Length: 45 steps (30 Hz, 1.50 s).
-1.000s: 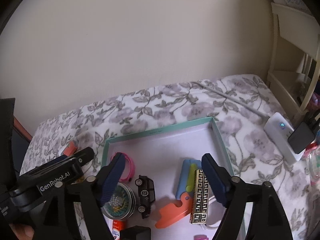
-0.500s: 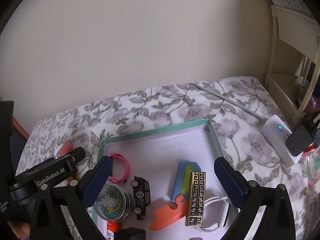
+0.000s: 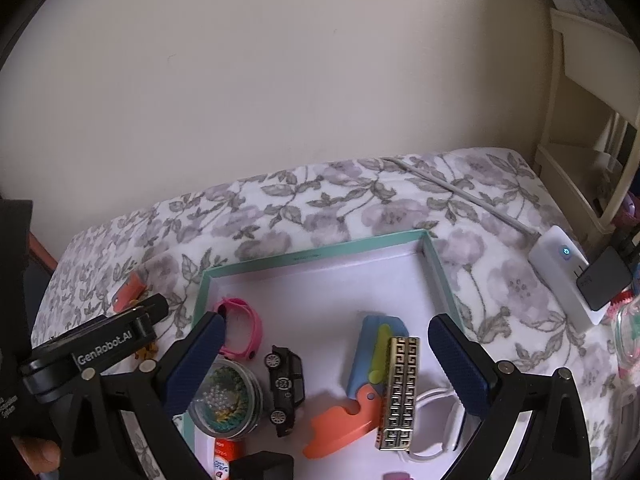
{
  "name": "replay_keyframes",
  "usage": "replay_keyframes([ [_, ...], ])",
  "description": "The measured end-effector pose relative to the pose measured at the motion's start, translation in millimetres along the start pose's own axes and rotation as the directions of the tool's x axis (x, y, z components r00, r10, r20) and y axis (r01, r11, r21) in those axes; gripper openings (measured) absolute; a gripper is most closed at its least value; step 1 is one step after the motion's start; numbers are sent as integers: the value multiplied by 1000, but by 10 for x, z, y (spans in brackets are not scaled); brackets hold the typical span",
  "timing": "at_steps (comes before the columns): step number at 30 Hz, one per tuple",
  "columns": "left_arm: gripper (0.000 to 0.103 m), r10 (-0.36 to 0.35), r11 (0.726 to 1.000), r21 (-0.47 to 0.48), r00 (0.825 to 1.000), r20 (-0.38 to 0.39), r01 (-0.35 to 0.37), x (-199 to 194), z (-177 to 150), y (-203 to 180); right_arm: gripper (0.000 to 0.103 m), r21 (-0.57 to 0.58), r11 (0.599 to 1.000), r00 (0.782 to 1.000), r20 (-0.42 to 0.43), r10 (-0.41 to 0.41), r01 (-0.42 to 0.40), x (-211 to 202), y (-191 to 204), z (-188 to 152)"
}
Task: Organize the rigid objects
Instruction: 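Move both grippers back toward the dog figure and pink-and-blue eraser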
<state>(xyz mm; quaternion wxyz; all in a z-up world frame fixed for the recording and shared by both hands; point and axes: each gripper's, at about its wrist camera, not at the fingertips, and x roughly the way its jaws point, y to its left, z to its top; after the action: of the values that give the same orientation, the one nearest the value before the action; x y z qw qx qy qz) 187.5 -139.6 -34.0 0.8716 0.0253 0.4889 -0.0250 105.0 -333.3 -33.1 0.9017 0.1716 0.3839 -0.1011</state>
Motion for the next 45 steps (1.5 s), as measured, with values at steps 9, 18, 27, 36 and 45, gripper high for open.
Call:
replay_keyframes([
  [9,87,65,995,-70,997,-41,-68,61,93,461,103,-59,998,1000,-12,25,-25,26,272,-37],
  [18,87,117,980,-157,993,-34,-121,-40,218,1059,103,-140,987,997,-30,76,-79,41,731,-119],
  [27,87,127,960,-244,991,-48,-135,-61,264,1563,103,-220,965,989,-70,130,-142,113,1254,-259],
  [36,87,106,951,-285,993,-60,-119,-36,249,1872,103,-262,951,984,-106,140,-164,264,1496,-398],
  [45,87,84,975,-200,994,-65,-96,124,323,1877,103,-250,944,974,-119,191,-216,373,1677,-423],
])
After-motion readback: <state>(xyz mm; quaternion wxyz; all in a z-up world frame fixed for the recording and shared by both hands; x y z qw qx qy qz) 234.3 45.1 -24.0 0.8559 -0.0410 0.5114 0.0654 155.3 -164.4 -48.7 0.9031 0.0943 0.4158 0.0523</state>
